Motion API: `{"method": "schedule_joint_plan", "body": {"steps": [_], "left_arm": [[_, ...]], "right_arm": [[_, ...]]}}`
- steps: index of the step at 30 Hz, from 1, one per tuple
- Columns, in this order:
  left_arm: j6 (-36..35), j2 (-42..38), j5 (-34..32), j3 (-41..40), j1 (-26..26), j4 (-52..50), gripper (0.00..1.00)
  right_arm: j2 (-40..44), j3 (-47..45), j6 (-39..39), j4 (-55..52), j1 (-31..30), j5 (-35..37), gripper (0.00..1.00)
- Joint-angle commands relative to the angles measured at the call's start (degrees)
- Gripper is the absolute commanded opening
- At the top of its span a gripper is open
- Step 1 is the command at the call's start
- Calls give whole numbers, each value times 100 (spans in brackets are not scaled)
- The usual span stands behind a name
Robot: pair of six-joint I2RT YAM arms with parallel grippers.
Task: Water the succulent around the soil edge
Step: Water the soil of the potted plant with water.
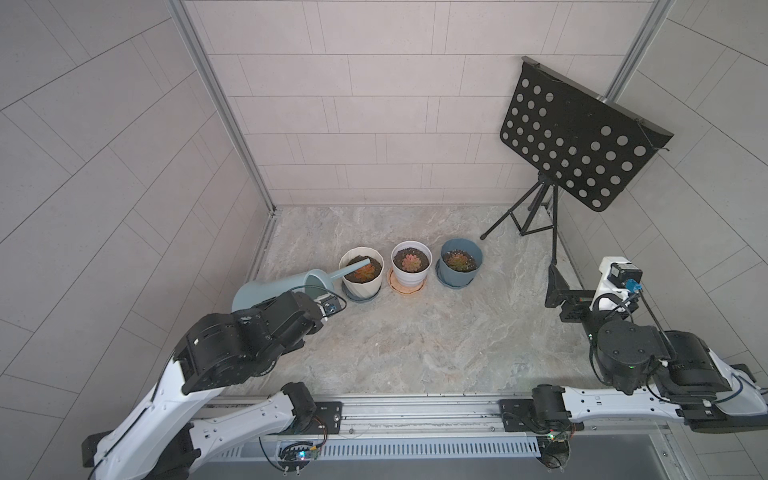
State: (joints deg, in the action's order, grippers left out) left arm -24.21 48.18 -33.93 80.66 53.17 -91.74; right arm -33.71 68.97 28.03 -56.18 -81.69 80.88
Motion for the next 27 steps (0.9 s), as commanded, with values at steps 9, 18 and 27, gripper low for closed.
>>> {"method": "schedule_joint_plan", "body": {"steps": [9, 18, 27], "left_arm": [[-49, 49, -166, -143, 69, -990, 0], [-45, 350, -209, -62, 172, -907, 0], [-111, 591, -218, 67, 236, -814, 0]], "right_arm": [[62, -99, -110, 116, 20, 97, 100], [68, -151, -209, 210, 26, 100, 100], [146, -184, -307, 290, 37, 108, 100]]}}
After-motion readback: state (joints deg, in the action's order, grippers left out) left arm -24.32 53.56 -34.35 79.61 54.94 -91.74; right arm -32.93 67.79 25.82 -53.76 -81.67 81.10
